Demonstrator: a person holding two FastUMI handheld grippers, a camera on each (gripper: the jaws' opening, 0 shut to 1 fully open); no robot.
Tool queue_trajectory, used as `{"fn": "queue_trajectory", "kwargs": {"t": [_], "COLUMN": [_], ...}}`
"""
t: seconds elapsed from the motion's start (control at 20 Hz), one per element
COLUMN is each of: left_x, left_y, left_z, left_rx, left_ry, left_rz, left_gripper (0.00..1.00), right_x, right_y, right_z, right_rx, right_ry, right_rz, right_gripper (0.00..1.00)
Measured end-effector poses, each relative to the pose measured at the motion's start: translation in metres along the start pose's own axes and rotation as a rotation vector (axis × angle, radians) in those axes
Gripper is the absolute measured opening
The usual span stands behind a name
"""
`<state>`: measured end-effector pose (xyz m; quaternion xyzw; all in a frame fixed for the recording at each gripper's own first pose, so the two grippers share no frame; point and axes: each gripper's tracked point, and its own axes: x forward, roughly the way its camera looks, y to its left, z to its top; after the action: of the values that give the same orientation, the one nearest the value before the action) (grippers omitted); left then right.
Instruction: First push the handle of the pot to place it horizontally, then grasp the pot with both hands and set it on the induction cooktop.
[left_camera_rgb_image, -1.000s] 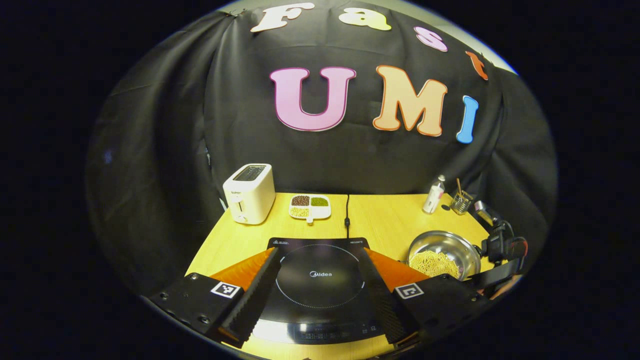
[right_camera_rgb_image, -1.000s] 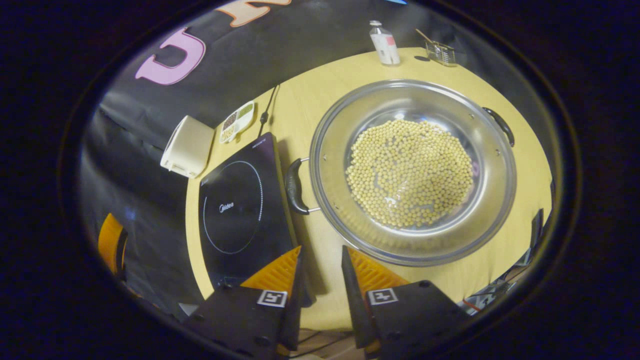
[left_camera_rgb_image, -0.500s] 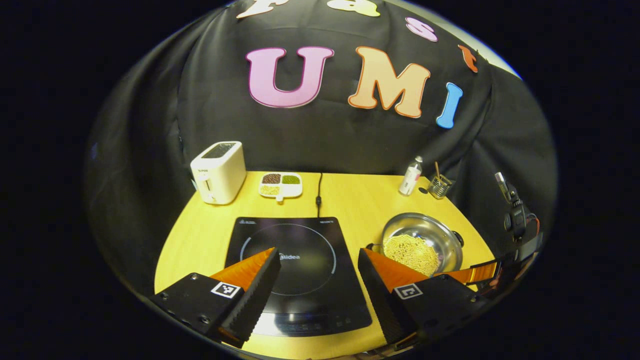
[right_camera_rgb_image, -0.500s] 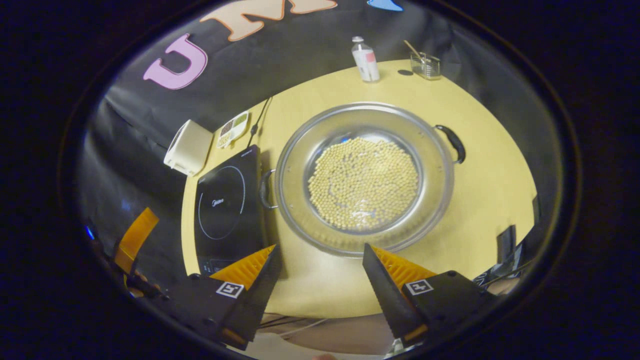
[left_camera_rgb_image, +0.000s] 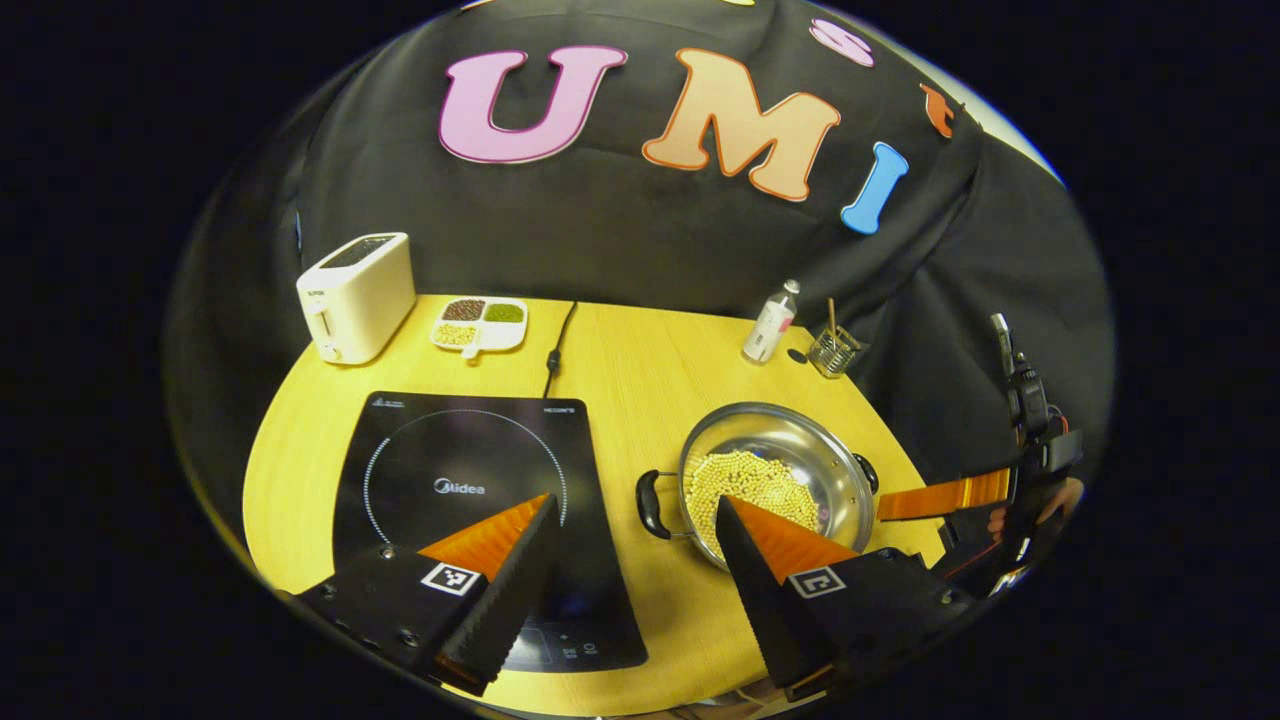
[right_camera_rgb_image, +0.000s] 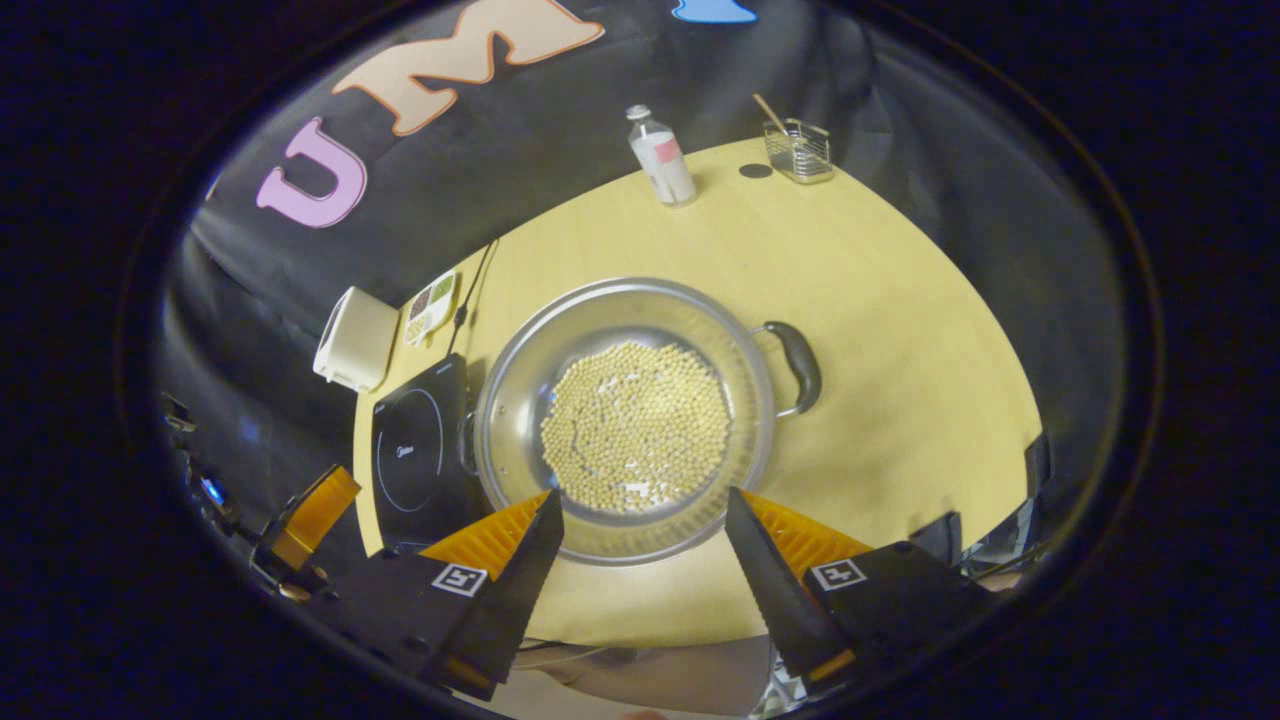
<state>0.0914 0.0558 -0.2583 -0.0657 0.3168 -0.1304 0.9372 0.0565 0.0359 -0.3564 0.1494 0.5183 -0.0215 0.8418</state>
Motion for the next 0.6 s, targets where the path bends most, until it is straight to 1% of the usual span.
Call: {"fn": "queue_trajectory", "kwargs": {"t": [0.2, 0.25, 0.3, 0.45, 0.5, 0.55, 0.6], "left_x": [0.03, 0.038, 0.046, 0.065, 0.07, 0.075, 0.08], "left_y": [-0.005, -0.006, -0.007, -0.003, -0.001, -0.001, -0.002], "left_z": [-0.01, -0.014, -0.018, -0.029, -0.03, -0.031, -0.032], "left_rx": [-0.045, -0.065, -0.088, -0.129, -0.14, -0.151, -0.16], "left_ry": [0.071, 0.093, 0.116, 0.179, 0.19, 0.2, 0.211], "left_rz": [0.002, -0.004, -0.004, 0.021, 0.032, 0.035, 0.039], "left_gripper": [0.96, 0.96, 0.96, 0.96, 0.96, 0.96, 0.96], "right_x": [0.009, 0.014, 0.018, 0.035, 0.042, 0.048, 0.054], "right_y": [-0.029, -0.035, -0.041, -0.057, -0.063, -0.068, -0.07], "right_z": [0.03, 0.036, 0.04, 0.051, 0.052, 0.053, 0.054], "right_rx": [-0.03, -0.032, -0.032, -0.037, -0.041, -0.043, -0.042], "right_ry": [0.032, 0.043, 0.054, 0.099, 0.119, 0.139, 0.16], "right_rz": [0.014, 0.019, 0.024, 0.042, 0.045, 0.052, 0.063], "right_gripper": [0.94, 1.0, 0.94, 0.94, 1.0, 1.0, 0.94]}}
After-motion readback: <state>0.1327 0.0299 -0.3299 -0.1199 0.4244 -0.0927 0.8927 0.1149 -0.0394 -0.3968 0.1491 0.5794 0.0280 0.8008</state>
